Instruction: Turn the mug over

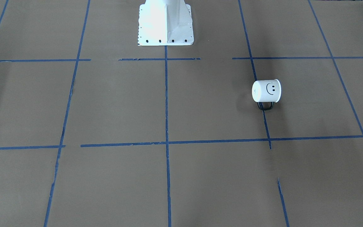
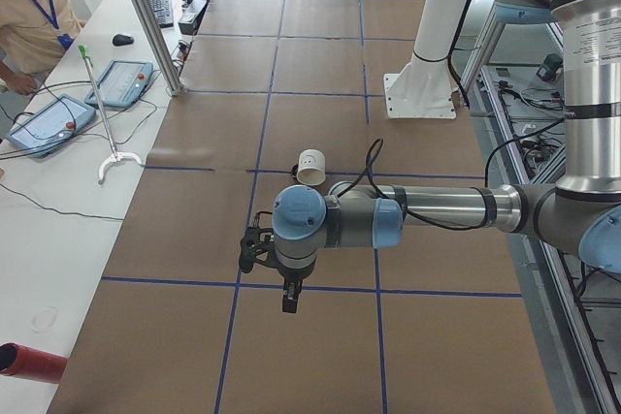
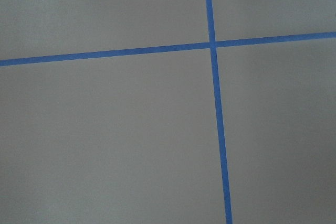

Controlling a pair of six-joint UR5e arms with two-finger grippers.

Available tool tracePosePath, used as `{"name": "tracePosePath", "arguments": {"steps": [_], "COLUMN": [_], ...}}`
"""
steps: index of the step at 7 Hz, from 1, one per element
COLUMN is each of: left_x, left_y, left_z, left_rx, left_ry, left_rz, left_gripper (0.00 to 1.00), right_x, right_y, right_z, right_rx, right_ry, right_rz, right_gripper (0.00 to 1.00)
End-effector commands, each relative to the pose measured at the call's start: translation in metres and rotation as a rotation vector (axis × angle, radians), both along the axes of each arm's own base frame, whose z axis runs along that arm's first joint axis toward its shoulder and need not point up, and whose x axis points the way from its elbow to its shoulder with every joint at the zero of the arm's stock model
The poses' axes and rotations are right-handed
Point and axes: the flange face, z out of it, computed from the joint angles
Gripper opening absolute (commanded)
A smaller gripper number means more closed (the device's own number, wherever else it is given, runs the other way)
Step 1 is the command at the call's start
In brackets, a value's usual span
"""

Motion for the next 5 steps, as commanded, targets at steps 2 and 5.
{"name": "tracePosePath", "arguments": {"steps": [2, 5], "left_x": [0.011, 0.018], "left_y": [0.013, 0.031], "left_z": [0.002, 0.027], "left_rx": [-0.038, -0.069], "left_ry": [0.165, 0.258], "left_rz": [-0.150, -0.325], "left_gripper": [1.00, 1.00], "right_x": [0.000, 0.000], "right_y": [0.000, 0.000], "right_z": [0.000, 0.001], "right_rx": [0.001, -0.002], "right_ry": [0.000, 0.000], "right_rz": [0.000, 0.000], "right_gripper": [1.00, 1.00]}}
